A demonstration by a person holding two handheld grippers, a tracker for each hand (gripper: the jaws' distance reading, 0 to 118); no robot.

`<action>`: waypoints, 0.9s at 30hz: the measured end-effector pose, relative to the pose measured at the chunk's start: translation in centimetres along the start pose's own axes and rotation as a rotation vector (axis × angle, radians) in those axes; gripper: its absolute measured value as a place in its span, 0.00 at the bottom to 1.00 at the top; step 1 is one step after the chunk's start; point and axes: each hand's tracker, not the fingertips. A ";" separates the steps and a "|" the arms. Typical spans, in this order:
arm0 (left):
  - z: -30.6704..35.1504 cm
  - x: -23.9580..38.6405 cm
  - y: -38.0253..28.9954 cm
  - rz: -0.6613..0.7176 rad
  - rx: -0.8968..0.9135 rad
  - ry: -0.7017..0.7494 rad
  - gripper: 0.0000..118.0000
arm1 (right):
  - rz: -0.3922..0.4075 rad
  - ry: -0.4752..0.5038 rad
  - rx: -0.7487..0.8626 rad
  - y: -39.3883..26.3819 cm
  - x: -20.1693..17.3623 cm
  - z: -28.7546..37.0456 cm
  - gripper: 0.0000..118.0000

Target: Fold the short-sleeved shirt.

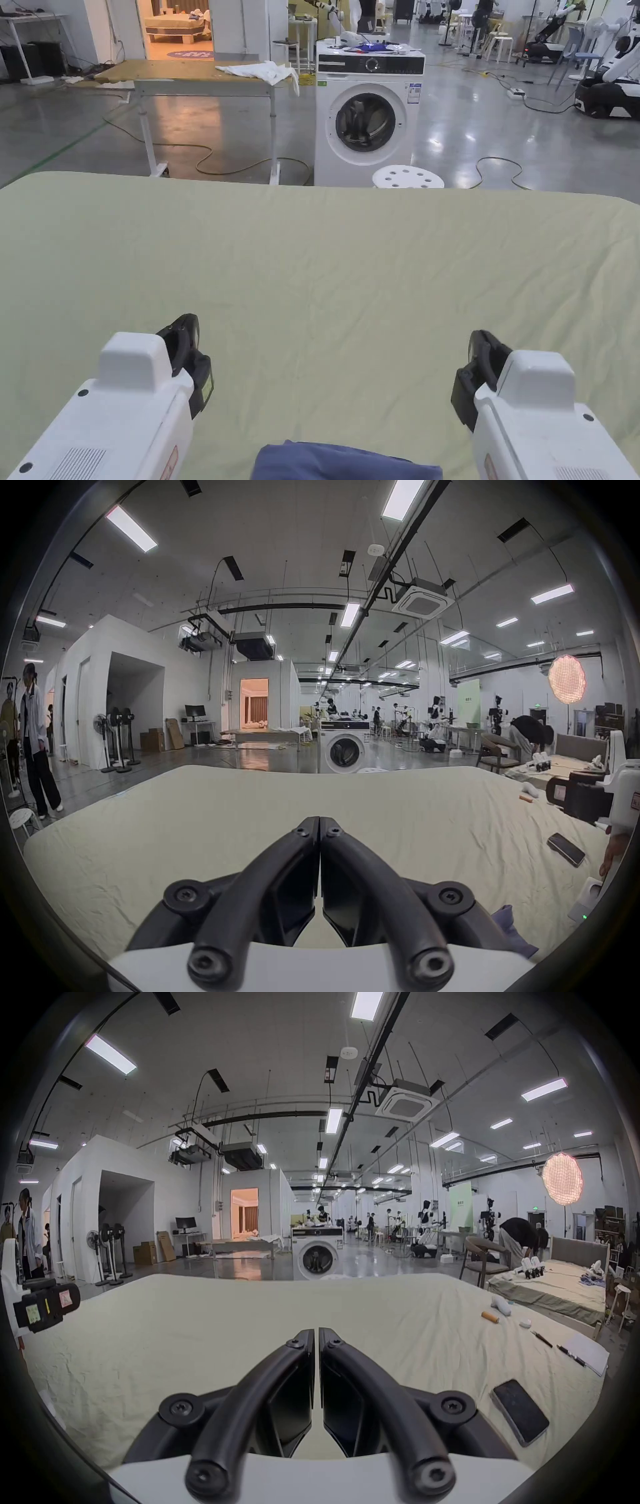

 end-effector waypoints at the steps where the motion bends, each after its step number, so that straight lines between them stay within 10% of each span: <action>1: 0.3 -0.2 -0.1 -0.003 0.002 0.003 0.01 | -0.001 0.012 -0.026 -0.5 -0.2 0.4 0.01; 13: 2.2 -2.6 -3.3 0.054 -0.139 -0.025 0.01 | -0.016 0.113 -0.452 -11.5 -4.1 1.2 0.01; 27: 0.0 -5.0 -8.0 0.300 -0.562 -0.249 0.08 | -0.040 0.080 -0.510 -12.6 -3.3 -1.0 0.01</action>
